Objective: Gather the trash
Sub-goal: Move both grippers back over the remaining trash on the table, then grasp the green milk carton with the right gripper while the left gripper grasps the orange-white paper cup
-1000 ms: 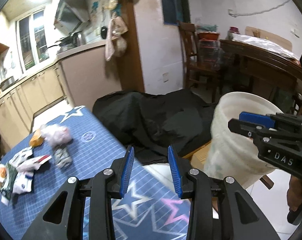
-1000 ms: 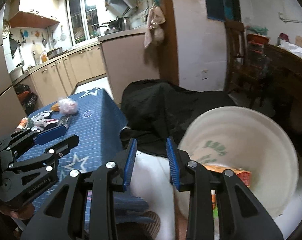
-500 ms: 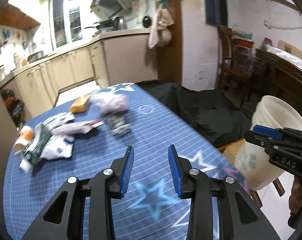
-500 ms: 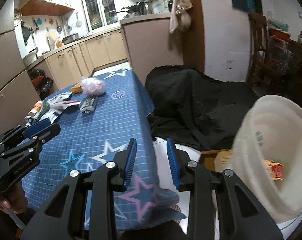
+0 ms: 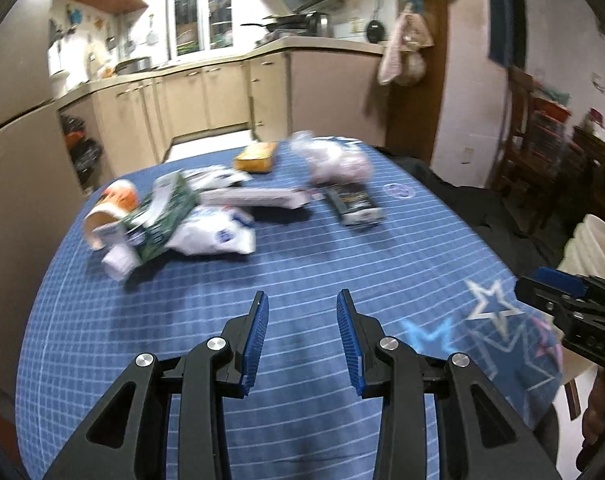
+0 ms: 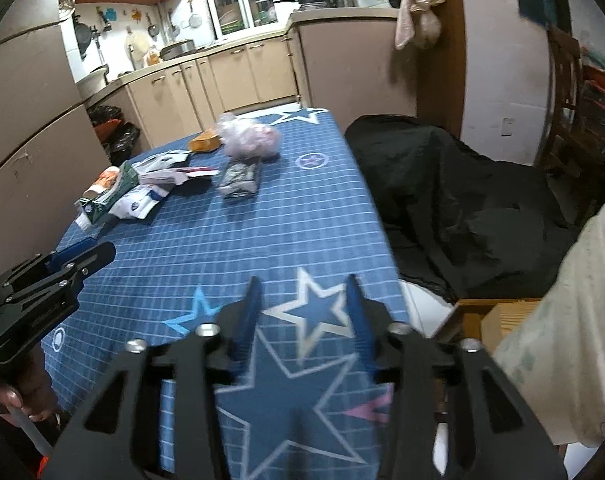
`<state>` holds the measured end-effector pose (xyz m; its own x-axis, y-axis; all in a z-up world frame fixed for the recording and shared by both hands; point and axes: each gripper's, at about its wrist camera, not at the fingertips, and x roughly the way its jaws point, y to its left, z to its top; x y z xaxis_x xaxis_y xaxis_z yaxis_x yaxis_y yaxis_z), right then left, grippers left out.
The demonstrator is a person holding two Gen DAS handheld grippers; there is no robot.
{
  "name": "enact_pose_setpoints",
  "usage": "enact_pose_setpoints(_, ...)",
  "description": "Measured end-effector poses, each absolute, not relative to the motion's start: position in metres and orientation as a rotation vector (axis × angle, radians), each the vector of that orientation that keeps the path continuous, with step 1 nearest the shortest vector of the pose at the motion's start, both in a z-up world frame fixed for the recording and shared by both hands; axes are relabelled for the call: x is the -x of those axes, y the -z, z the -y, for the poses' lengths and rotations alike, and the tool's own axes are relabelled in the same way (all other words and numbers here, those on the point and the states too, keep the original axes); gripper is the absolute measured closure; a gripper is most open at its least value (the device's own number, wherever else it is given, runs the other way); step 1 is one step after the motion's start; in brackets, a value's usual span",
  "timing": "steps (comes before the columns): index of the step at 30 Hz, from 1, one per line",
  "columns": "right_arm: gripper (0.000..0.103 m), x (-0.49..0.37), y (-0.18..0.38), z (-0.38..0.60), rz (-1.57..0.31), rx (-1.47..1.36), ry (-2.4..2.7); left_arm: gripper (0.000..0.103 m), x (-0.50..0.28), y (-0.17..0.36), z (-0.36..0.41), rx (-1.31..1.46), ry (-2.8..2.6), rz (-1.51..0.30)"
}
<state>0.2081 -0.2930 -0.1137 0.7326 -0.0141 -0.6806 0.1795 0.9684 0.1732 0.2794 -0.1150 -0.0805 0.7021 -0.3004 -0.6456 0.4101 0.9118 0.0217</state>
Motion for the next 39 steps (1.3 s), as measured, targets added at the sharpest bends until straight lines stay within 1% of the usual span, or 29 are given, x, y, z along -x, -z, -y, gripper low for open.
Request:
enact_pose_setpoints(1,0.046,-0.211,0.115,0.29,-0.748,-0.231,0.099,0.066,-0.282,0.081,0.108,-0.164,0.38,-0.688)
enact_pose_setpoints(5,0.042,-0.227,0.12,0.272,-0.779,-0.23,0.033,0.066,-0.293,0.083,0.071,-0.123,0.294,-0.695)
enact_pose_setpoints(6,0.04,-0.233,0.121,0.265,-0.789,-0.243,-0.005,0.066,-0.296,0.083,0.061,-0.111,0.272,-0.698)
enact_pose_setpoints(17,0.04,-0.308,0.114,0.172,-0.81,-0.263,-0.332,0.066,-0.326,0.078,-0.027,-0.002,0.073,-0.694)
enact_pose_setpoints(19,0.04,-0.32,0.113,0.163,-0.816,-0.311,-0.384,0.066,-0.33,0.077,-0.038,0.018,0.049,-0.694)
enact_pose_setpoints(23,0.04,-0.354,0.117,0.148,-0.842,-0.499,-0.489,0.065,-0.337,0.081,-0.061,0.057,0.002,-0.706)
enact_pose_setpoints(29,0.04,-0.407,0.14,0.14,-0.925,-0.885,-0.583,0.065,-0.34,0.089,-0.077,0.073,-0.031,-0.719)
enact_pose_setpoints(35,0.04,-0.432,0.164,0.142,-0.966,-1.1,-0.539,0.065,-0.345,0.093,-0.093,0.102,-0.058,-0.721)
enact_pose_setpoints(38,0.04,-0.44,0.169,0.141,-0.957,-1.149,-0.52,0.065,-0.346,0.097,-0.097,0.108,-0.06,-0.729)
enact_pose_setpoints(39,0.043,-0.443,0.171,0.141,-0.959,-1.165,-0.515,0.065,-0.346,0.098,-0.098,0.107,-0.06,-0.732)
